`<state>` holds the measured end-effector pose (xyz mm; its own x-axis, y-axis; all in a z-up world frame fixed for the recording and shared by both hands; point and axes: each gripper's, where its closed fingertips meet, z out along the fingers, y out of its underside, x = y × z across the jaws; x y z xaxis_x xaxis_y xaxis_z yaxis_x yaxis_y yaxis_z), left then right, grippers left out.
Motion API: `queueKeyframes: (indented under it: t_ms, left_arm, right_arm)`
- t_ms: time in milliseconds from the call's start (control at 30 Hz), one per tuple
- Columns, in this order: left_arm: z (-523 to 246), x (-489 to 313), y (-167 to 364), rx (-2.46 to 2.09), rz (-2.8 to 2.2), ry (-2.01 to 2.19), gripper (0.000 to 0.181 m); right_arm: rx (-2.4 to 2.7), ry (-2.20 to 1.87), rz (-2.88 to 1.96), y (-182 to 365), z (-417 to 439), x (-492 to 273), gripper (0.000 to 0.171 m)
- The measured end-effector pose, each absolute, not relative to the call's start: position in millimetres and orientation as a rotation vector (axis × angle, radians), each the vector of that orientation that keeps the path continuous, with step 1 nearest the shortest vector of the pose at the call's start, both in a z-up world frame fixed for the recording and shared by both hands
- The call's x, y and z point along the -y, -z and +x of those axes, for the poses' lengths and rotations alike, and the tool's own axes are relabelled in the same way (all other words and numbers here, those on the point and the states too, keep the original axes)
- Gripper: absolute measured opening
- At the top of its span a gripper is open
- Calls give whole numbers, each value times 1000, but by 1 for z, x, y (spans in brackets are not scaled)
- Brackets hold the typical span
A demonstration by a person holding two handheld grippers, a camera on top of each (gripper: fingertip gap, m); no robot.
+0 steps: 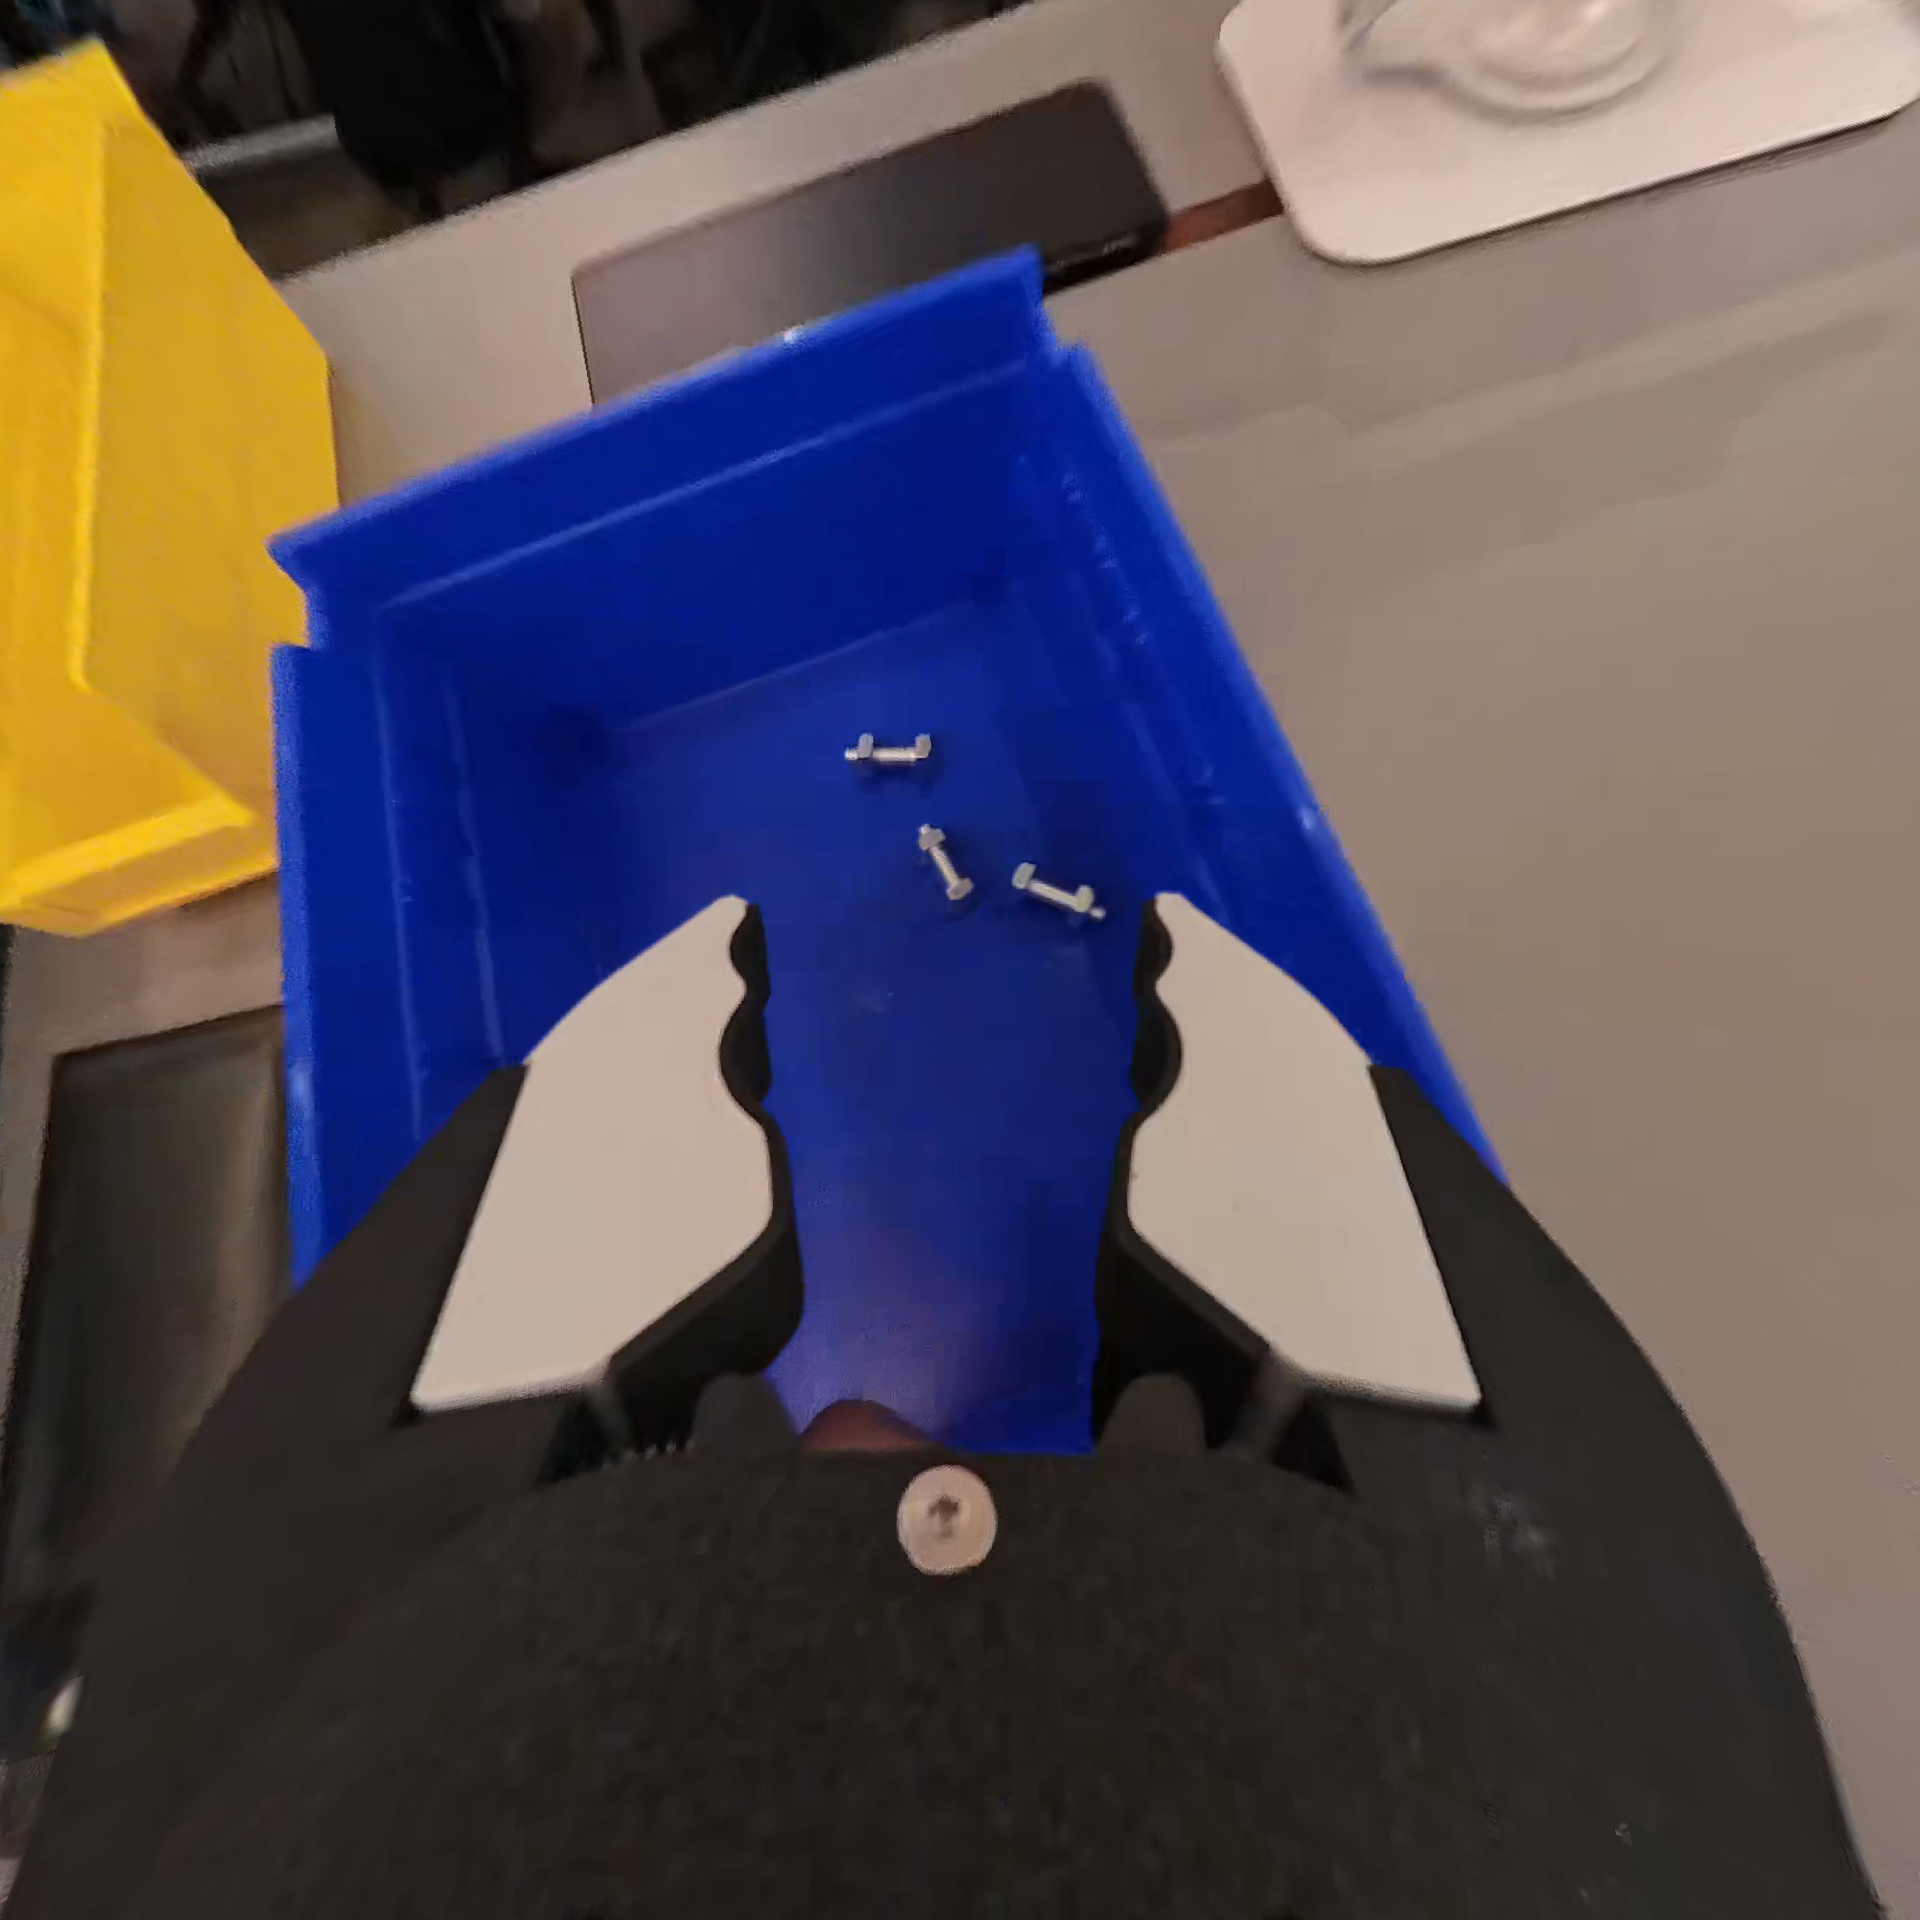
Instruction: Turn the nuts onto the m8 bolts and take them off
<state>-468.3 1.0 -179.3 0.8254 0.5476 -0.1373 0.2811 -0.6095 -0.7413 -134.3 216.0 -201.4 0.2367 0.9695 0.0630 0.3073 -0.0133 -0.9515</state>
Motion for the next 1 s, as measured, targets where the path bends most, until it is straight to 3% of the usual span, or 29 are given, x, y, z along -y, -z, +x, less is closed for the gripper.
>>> queueKeyframes:
  t_ms: [267, 433, 600, 667, 867, 1000]
  left_arm:
    - [-503, -11, 266, 924, -2377, -187, 58]
    - [-507, -10, 279, 956, -2403, -134, 59]
    - [-512, -5, 286, 923, -2434, -211, 11]
    - [-516, -1, 286, 898, -2449, -262, 0]
    - [-513, -3, 287, 797, -2498, -275, 3]
    - [-513, 0, 285, 706, -2556, -352, 36]
  right_arm:
    - [1249, -823, -1523, 199, -128, -232, 58]
    - [1218, -822, -1543, 198, -118, -242, 56]
    - [1210, -838, -1559, 200, -117, -244, 55]
    - [1215, -835, -1557, 200, -118, -243, 55]
    - [1230, -821, -1544, 198, -119, -240, 54]
    - [1232, -813, -1548, 198, -118, -239, 53]
